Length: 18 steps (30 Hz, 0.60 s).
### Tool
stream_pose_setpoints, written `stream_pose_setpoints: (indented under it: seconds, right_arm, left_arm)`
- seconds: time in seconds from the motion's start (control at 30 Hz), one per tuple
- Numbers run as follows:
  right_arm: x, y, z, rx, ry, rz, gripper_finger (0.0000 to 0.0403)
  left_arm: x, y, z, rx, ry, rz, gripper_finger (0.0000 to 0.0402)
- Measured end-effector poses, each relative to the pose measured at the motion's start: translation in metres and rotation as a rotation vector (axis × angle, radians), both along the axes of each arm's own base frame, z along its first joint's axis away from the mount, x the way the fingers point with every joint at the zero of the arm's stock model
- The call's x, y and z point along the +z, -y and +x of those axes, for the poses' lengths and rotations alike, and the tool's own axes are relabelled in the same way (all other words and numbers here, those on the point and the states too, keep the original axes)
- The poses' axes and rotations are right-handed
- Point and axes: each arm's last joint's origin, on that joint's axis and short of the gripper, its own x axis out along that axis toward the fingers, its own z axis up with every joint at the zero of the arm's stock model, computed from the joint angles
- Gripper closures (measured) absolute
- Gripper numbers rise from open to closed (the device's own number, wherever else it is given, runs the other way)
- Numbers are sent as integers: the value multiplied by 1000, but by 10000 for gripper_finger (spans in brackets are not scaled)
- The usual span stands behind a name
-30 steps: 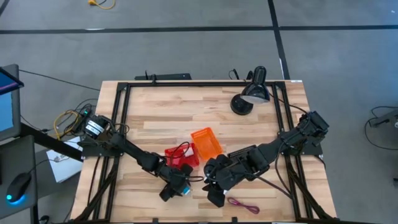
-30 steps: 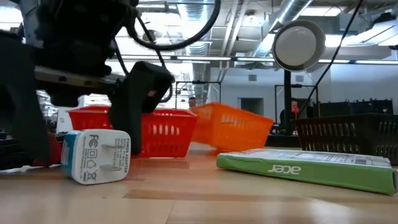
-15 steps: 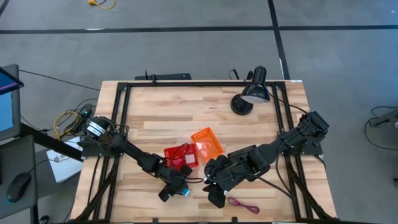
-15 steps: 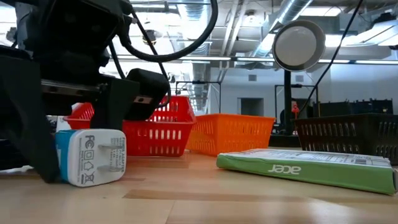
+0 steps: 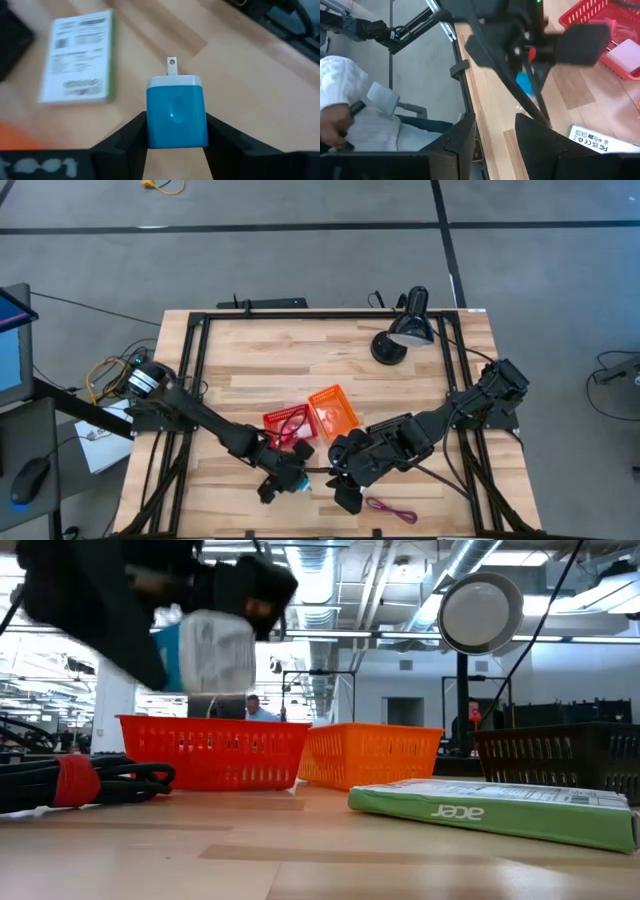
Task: Pick and place items into bin
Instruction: Put the blue charger adapter into the red bin
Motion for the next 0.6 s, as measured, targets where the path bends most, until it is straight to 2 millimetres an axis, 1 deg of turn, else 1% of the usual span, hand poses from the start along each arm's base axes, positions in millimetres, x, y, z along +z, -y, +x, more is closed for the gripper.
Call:
stream_pose_setpoints:
  seconds: [0.13, 0.27, 0.33, 0.47, 0.6]
  right_arm:
    - [-1, 0, 0, 1, -2, -3, 268]
    - [-4, -2, 1, 14, -7, -17, 270]
    - [-4, -3, 0, 18, -4, -17, 270]
    - [-3, -5, 0, 22, 1, -16, 269]
    - [-3, -7, -2, 27, 3, -16, 269]
  left_arm:
    - [27, -9, -9, 45, -13, 147, 268]
    - [50, -28, -19, 130, 17, 250, 268]
    - [58, -38, -23, 167, 21, 268, 268]
    - [65, -60, -26, 235, 6, 263, 268]
    - [61, -81, -27, 278, -88, 287, 266]
